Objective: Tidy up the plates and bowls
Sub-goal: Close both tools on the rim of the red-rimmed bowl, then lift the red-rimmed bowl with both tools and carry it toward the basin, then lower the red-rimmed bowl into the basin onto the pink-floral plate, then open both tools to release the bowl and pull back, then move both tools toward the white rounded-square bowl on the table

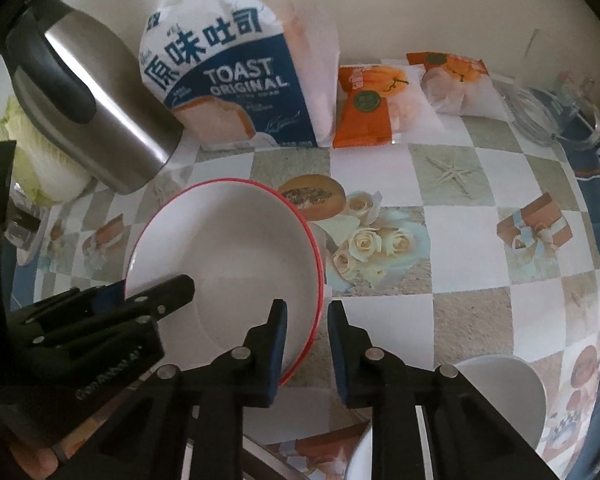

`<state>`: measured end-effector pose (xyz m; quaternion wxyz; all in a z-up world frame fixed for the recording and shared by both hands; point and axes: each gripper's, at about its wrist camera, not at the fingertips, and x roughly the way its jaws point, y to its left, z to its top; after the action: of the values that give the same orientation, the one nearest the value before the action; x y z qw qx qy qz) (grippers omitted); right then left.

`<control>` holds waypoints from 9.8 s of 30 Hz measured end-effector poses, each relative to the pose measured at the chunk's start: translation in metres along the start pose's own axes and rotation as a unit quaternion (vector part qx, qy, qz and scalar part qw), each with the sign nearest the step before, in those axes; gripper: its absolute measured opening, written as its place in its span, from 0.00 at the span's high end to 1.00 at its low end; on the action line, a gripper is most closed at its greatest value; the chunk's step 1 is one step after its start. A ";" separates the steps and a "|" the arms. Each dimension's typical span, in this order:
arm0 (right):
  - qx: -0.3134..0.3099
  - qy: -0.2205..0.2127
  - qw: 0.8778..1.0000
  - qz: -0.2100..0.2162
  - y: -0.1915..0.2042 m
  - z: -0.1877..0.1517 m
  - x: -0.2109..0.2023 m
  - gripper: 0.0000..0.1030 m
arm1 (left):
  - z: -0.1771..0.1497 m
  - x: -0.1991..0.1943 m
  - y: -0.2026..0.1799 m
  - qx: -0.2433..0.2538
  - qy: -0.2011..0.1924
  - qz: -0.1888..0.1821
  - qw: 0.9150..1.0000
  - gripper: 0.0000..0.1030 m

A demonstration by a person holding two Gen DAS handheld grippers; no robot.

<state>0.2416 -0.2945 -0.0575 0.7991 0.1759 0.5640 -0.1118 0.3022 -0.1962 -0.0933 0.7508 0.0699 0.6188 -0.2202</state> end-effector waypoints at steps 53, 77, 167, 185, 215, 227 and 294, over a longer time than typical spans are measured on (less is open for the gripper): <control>-0.080 -0.068 0.994 0.016 0.069 -0.070 -0.102 0.79 | -0.086 -0.130 0.025 -0.023 -0.114 -0.037 0.993 0.86; -0.078 -0.062 0.994 0.034 0.079 -0.157 -0.105 0.79 | -0.174 -0.130 0.040 -0.052 -0.091 -0.041 0.994 0.86; 0.024 -0.044 0.995 0.082 0.039 -0.162 -0.070 0.78 | -0.164 -0.101 0.042 -0.089 -0.062 -0.093 0.990 0.82; 0.033 -0.045 0.994 0.095 0.034 -0.160 -0.068 0.78 | -0.163 -0.108 0.043 -0.095 -0.074 -0.093 0.988 0.80; 0.011 -0.114 0.992 0.060 0.035 -0.154 -0.114 0.39 | -0.168 -0.174 0.058 -0.113 -0.167 -0.012 0.979 0.26; 0.005 -0.131 0.990 0.056 0.037 -0.156 -0.115 0.01 | -0.173 -0.174 0.091 -0.173 -0.180 0.054 0.967 0.10; -0.075 -0.081 0.993 0.034 0.203 -0.099 -0.078 0.21 | -0.160 -0.159 0.230 -0.297 -0.197 -0.004 0.934 0.09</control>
<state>0.2067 -0.0701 0.0171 0.8565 0.1247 0.4977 -0.0557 0.2324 0.1085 -0.0156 0.8435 -0.2036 0.4956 -0.0385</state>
